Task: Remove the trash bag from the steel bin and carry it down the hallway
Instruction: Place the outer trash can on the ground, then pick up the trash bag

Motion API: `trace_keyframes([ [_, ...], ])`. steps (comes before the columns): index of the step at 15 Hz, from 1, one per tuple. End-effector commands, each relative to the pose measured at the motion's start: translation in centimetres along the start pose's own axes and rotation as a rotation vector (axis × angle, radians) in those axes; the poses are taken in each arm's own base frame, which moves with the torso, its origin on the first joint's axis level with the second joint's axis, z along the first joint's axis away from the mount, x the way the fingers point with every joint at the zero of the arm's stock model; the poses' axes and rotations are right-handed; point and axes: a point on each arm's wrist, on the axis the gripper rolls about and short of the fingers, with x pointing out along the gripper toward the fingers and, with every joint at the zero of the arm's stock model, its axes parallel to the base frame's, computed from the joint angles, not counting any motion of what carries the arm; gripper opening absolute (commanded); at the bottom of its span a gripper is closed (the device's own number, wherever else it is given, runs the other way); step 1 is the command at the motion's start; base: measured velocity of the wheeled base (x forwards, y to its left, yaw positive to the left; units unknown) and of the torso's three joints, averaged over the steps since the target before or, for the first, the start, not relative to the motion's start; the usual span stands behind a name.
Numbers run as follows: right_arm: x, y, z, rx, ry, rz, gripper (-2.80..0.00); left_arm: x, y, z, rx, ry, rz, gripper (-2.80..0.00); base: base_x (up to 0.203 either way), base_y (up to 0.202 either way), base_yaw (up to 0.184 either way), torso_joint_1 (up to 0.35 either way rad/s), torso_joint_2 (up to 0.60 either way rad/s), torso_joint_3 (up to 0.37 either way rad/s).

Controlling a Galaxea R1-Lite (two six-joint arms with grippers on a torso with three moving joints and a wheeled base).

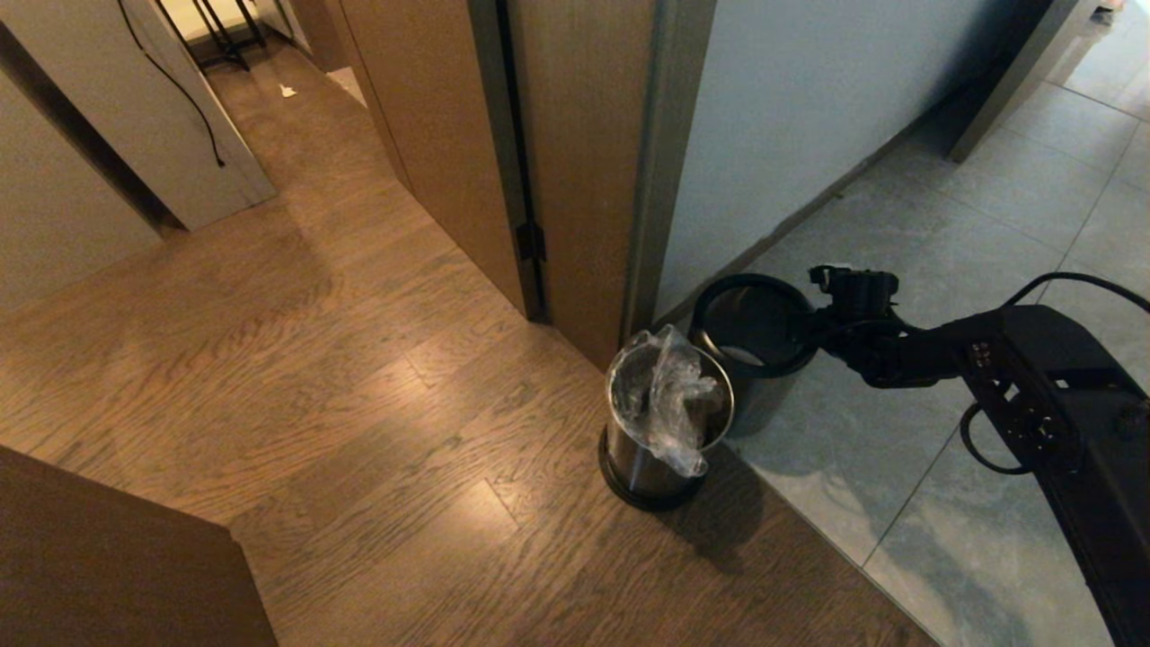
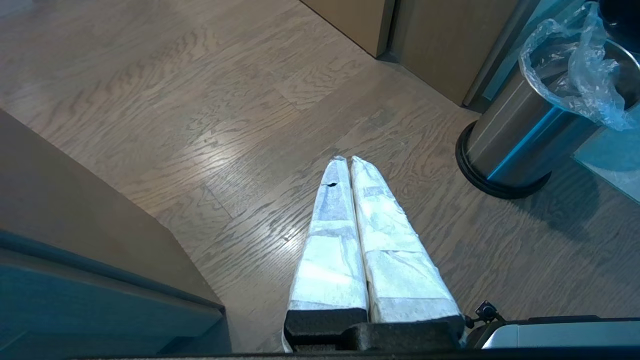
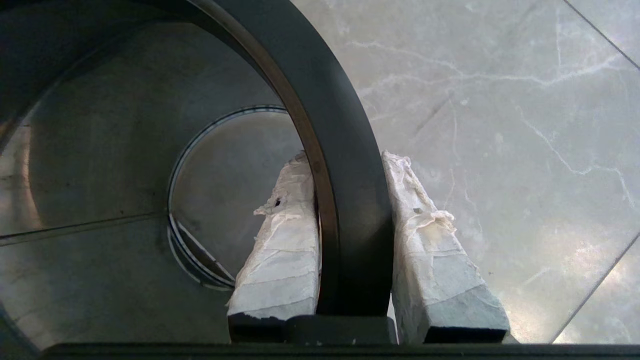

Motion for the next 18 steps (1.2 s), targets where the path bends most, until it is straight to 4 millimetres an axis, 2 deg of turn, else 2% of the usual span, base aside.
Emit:
trace_keyframes([
  [1, 0.6, 0.2, -1.5, -0.004, 0.019, 0.003, -2.80, 0.0, 0.0, 0.0, 0.000, 0.000, 0.000, -2.80, 0.000, 0.000, 0.000, 0.000, 0.00, 0.000],
  [2, 0.7, 0.2, -1.7, -0.005, 0.021, 0.003, 0.00, 0.0, 0.0, 0.0, 0.000, 0.000, 0.000, -2.80, 0.000, 0.000, 0.000, 0.000, 0.00, 0.000],
  [7, 0.7, 0.1, -1.3, -0.002, -0.018, 0.003, 0.00, 0.0, 0.0, 0.0, 0.000, 0.000, 0.000, -2.80, 0.000, 0.000, 0.000, 0.000, 0.00, 0.000],
  [9, 0.3, 0.0, -0.1, -0.001, -0.042, 0.000, 0.00, 0.0, 0.0, 0.0, 0.000, 0.000, 0.000, -2.80, 0.000, 0.000, 0.000, 0.000, 0.00, 0.000],
  [16, -2.2, -2.9, 5.0, 0.014, -0.125, -0.050, 0.00, 0.0, 0.0, 0.0, 0.000, 0.000, 0.000, -2.80, 0.000, 0.000, 0.000, 0.000, 0.00, 0.000],
  [18, -3.1, -3.0, 5.1, 0.017, -0.100, -0.051, 0.00, 0.0, 0.0, 0.0, 0.000, 0.000, 0.000, -2.80, 0.000, 0.000, 0.000, 0.000, 0.00, 0.000],
])
